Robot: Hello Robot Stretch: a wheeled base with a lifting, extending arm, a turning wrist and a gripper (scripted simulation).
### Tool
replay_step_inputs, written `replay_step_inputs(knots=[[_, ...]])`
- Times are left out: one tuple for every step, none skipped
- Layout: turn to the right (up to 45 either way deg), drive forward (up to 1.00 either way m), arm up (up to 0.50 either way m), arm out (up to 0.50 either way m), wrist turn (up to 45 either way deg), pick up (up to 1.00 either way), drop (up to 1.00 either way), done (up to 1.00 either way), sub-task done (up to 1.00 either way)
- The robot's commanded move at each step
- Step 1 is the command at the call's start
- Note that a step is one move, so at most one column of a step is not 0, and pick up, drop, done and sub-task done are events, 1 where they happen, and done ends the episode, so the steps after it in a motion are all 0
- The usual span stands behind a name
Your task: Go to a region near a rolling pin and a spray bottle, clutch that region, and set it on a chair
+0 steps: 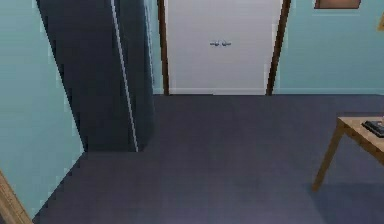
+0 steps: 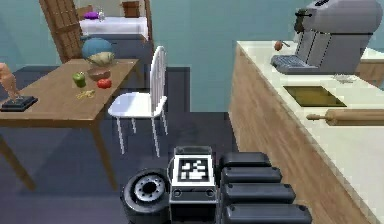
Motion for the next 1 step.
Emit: replay_step_inputs(knots=[[15.0, 0.0, 0.0, 0.0, 0.0, 0.0, 0.0, 0.0, 0.0]])
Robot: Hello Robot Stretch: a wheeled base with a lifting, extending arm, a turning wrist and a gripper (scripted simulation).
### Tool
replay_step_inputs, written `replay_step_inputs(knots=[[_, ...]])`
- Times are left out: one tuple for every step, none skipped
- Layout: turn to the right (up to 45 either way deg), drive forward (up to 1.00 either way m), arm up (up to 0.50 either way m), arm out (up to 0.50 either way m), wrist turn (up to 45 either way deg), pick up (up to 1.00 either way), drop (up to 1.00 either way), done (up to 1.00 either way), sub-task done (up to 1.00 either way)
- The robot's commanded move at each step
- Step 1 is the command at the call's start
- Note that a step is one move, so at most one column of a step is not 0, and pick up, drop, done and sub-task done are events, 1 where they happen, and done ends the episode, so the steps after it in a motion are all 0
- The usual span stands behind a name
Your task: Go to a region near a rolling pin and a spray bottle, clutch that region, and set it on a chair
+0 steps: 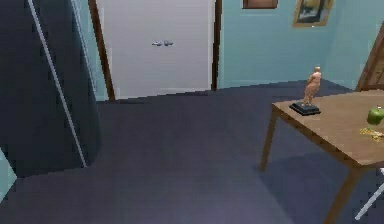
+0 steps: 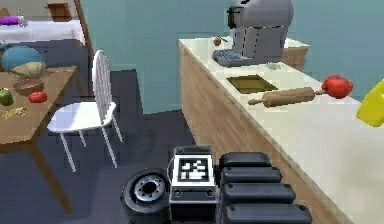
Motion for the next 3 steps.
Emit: replay_step_inputs(knots=[[0.0, 1.0, 0.0, 0.0, 0.0, 0.0, 0.0, 0.0, 0.0], [3.0, 0.0, 0.0, 0.0, 0.0, 0.0, 0.0, 0.0, 0.0], [0.0, 0.55, 0.0, 0.0, 0.0, 0.0, 0.0, 0.0, 0.0]])
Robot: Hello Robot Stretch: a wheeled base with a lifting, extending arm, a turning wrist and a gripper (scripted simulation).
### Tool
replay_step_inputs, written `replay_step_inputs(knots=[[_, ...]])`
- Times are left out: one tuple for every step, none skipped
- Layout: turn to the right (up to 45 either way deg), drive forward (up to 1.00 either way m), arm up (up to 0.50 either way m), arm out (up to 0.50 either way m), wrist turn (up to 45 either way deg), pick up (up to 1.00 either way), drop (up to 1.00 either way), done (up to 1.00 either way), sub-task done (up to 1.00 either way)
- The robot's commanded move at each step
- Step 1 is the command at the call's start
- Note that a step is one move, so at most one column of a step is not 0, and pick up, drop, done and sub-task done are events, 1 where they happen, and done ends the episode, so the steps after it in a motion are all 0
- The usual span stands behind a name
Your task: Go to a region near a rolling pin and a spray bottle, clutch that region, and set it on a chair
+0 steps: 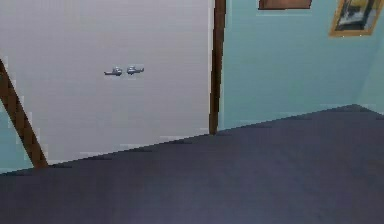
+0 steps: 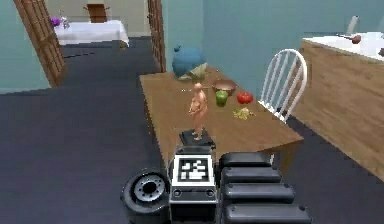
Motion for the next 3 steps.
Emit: replay_step_inputs(knots=[[21.0, 0.0, 0.0, 0.0, 0.0, 0.0, 0.0, 0.0, 0.0], [0.0, 0.45, 0.0, 0.0, 0.0, 0.0, 0.0, 0.0, 0.0], [45.0, 0.0, 0.0, 0.0, 0.0, 0.0, 0.0, 0.0, 0.0]])
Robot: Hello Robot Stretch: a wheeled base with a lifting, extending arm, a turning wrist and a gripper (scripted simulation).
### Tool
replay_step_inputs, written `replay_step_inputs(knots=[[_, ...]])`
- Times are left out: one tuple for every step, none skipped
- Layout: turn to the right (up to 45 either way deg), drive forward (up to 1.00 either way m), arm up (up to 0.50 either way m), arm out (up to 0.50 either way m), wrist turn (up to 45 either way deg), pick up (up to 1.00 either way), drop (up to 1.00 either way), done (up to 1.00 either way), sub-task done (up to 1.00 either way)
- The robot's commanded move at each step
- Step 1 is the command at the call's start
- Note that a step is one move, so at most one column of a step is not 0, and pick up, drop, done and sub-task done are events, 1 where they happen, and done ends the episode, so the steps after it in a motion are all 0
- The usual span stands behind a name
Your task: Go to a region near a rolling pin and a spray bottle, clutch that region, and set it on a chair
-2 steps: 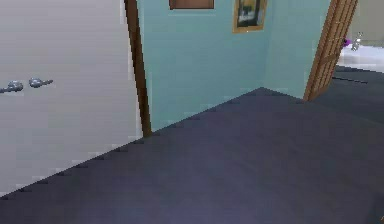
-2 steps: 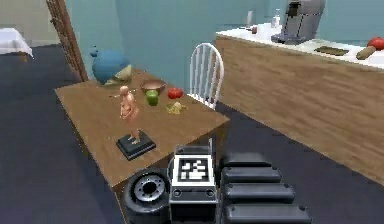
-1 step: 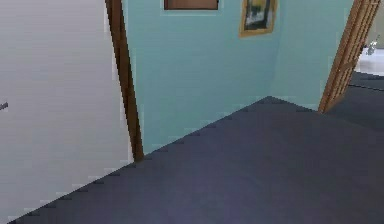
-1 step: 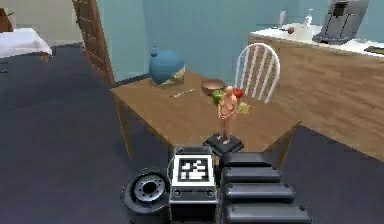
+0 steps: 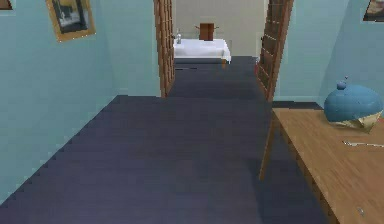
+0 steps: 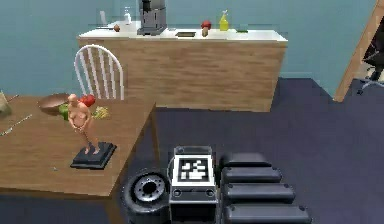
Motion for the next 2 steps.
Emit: replay_step_inputs(knots=[[3.0, 0.0, 0.0, 0.0, 0.0, 0.0, 0.0, 0.0, 0.0], [0.0, 1.0, 0.0, 0.0, 0.0, 0.0, 0.0, 0.0, 0.0]])
